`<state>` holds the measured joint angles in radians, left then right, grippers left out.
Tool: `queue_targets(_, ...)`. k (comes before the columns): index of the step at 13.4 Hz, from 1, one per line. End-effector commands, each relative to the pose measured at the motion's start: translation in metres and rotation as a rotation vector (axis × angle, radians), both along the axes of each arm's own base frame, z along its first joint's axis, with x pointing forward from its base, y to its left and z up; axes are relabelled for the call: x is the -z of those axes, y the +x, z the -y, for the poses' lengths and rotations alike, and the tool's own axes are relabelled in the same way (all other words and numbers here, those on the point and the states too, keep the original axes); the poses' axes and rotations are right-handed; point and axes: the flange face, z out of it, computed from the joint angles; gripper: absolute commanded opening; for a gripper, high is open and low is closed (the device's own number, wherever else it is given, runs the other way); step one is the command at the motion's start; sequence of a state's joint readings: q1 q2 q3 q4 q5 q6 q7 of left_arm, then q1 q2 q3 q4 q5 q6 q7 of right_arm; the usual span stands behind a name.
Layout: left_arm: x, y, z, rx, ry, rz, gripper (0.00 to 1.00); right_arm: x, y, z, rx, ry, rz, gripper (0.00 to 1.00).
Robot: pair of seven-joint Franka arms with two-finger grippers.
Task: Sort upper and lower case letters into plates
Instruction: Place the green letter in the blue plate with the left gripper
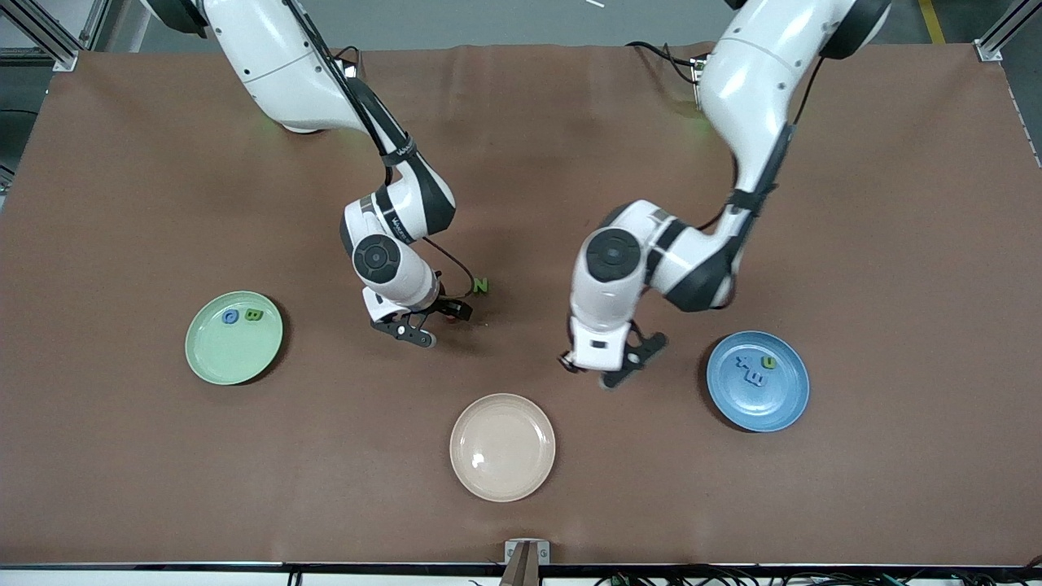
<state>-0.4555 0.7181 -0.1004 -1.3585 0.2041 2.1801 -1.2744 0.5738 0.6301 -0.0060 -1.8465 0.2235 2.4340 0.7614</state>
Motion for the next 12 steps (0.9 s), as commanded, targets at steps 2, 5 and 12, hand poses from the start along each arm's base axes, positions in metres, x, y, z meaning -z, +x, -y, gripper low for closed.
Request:
queue_targets(2, -0.032, 0.029, -0.096, 0.097, 0.088, -0.06, 0.0, 0.0, -0.002, -0.006, 0.017, 0.009, 0.002, 0.89)
queue_targets(5, -0.042, 0.048, -0.162, 0.148, 0.114, -0.1, 0.0, 0.002, -0.005, -0.011, 0.003, 0.007, 0.004, 0.75)
queue_targets(12, -0.018, 0.059, -0.264, 0.203, 0.136, -0.223, 0.0, 0.004, -0.005, -0.013, 0.001, 0.01, 0.017, 0.56)
